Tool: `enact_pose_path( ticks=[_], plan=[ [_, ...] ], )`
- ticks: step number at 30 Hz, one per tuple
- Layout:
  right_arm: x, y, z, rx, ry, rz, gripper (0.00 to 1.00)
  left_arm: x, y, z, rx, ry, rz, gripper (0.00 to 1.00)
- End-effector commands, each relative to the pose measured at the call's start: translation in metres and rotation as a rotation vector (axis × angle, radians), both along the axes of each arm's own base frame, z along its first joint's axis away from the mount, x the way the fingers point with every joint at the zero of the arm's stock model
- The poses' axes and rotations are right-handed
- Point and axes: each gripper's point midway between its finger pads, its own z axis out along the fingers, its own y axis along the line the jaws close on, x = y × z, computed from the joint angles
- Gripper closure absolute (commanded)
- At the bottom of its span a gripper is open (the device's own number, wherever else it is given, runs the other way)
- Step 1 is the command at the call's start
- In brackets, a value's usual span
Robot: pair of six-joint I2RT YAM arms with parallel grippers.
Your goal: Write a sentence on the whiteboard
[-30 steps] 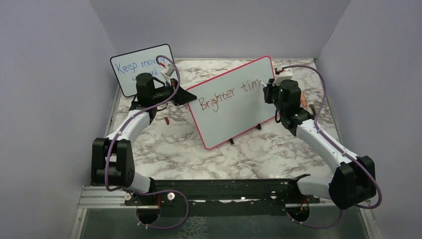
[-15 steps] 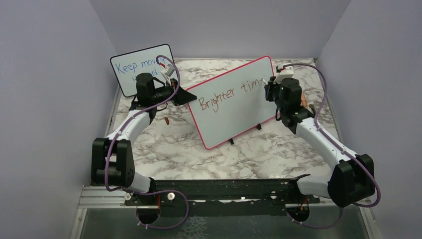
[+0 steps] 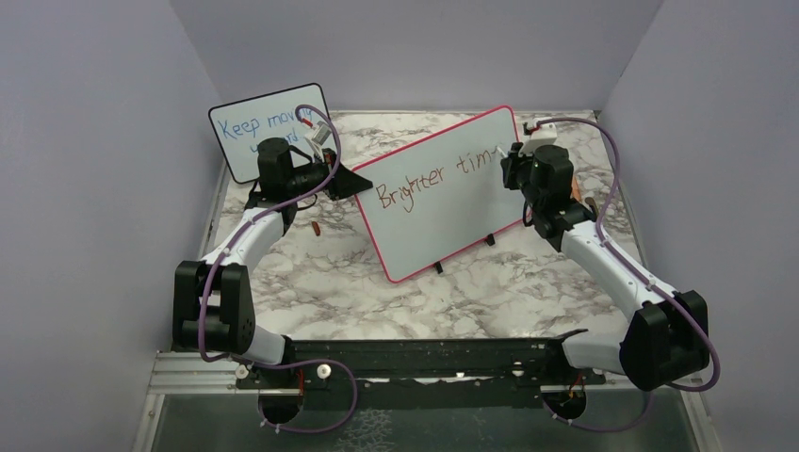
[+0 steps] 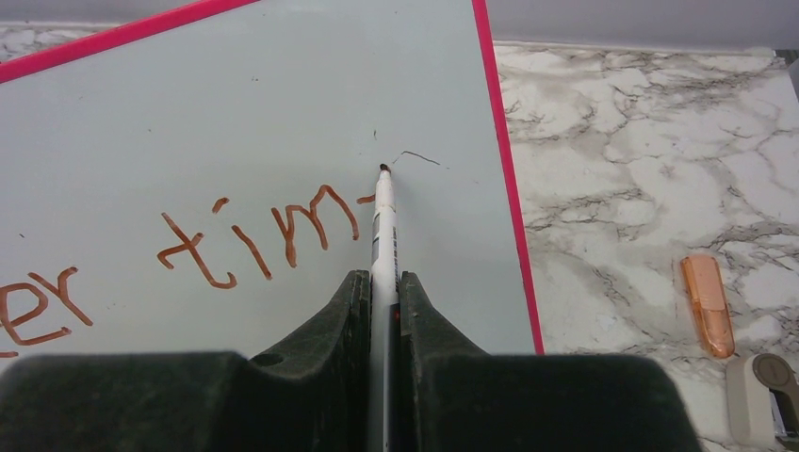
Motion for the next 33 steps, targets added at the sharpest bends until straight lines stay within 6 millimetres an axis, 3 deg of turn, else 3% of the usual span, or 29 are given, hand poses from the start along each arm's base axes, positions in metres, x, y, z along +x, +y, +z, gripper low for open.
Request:
enact_pose_path(
  ticks=[1,33],
  plan=[
    [0.004,0.010,0.020,0.024,-0.051,0.057,0.99,0.004,0.002,-0.042,0.085,0.067,0.043,1.00],
    [-0.017,0.006,-0.020,0.025,0.062,0.054,0.99,0.004,0.002,-0.040,0.082,0.066,0.042,1.00]
  ],
)
